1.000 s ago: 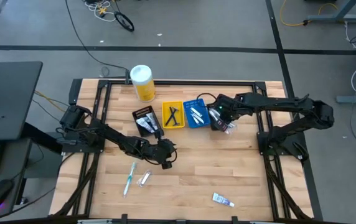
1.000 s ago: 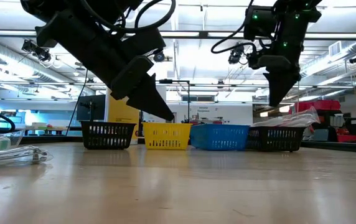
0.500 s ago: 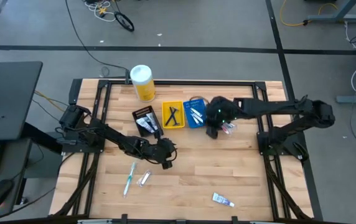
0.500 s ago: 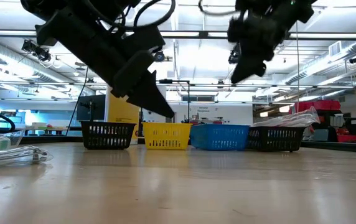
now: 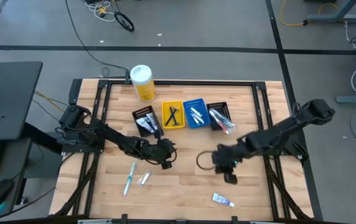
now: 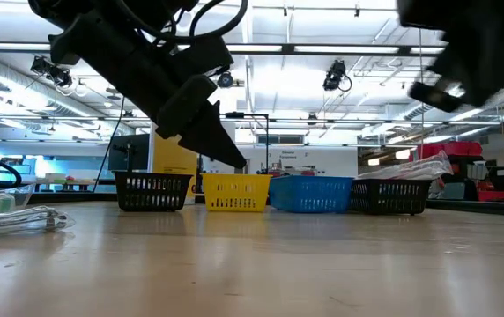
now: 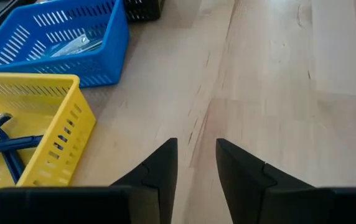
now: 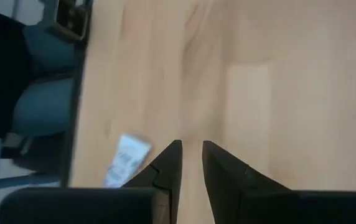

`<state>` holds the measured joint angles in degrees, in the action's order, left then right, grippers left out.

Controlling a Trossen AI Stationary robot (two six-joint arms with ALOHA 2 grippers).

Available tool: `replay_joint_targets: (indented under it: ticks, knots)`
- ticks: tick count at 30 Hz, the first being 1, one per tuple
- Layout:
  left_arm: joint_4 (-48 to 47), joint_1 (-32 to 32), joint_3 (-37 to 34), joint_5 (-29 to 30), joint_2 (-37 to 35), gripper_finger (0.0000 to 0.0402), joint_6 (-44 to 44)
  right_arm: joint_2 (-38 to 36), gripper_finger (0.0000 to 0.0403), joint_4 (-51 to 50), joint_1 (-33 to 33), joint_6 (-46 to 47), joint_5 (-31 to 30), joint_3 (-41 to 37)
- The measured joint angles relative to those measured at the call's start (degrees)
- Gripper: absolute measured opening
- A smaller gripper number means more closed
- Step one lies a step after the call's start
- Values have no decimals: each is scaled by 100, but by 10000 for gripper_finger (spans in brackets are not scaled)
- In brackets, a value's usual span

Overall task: Pick & Place Travel size toiletries
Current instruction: Put the white toothpaste into the left black basket

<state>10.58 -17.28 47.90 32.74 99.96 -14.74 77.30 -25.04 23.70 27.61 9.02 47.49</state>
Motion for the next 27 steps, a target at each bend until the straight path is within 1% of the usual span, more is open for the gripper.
replay_joint_targets:
  ticks: [4, 7, 9, 12, 15, 16, 17, 19, 21, 24, 27]
  knots:
    - [41, 0, 0, -169, 2, 118, -211, 10, 72, 42, 446, 852, 45, -206]
    - [44, 0, 0, -230, 2, 118, -245, 10, 72, 67, 673, 1045, 17, -301]
    - [49, 0, 0, -229, 2, 118, -245, 24, 72, 325, 797, 1134, -19, -419]
    - [47, 0, 0, -229, 4, 118, -245, 145, 72, 1108, 1013, 1121, -30, -641]
    - [44, 0, 0, -233, 4, 118, -245, 362, 72, 1887, 1327, 696, -3, -841]
    - [45, 0, 0, -247, 4, 118, -245, 434, 72, 1959, 1442, 649, -75, -847]
    - [49, 0, 0, -262, 4, 118, -246, 502, 72, 1986, 1569, 682, -294, -836]
    - [60, 0, 0, -276, 7, 118, -237, 624, 72, 1799, 1820, 1010, -662, -706]
    - [97, 21, 0, -249, 7, 118, -142, 700, 72, 1317, 2001, 1362, -649, -375]
    - [101, 108, 69, -226, 12, 118, 14, 823, 72, 178, 2199, 2014, -630, 329]
    - [110, 239, 253, -212, 13, 118, 322, 1117, 72, -390, 2308, 2449, -772, 946]
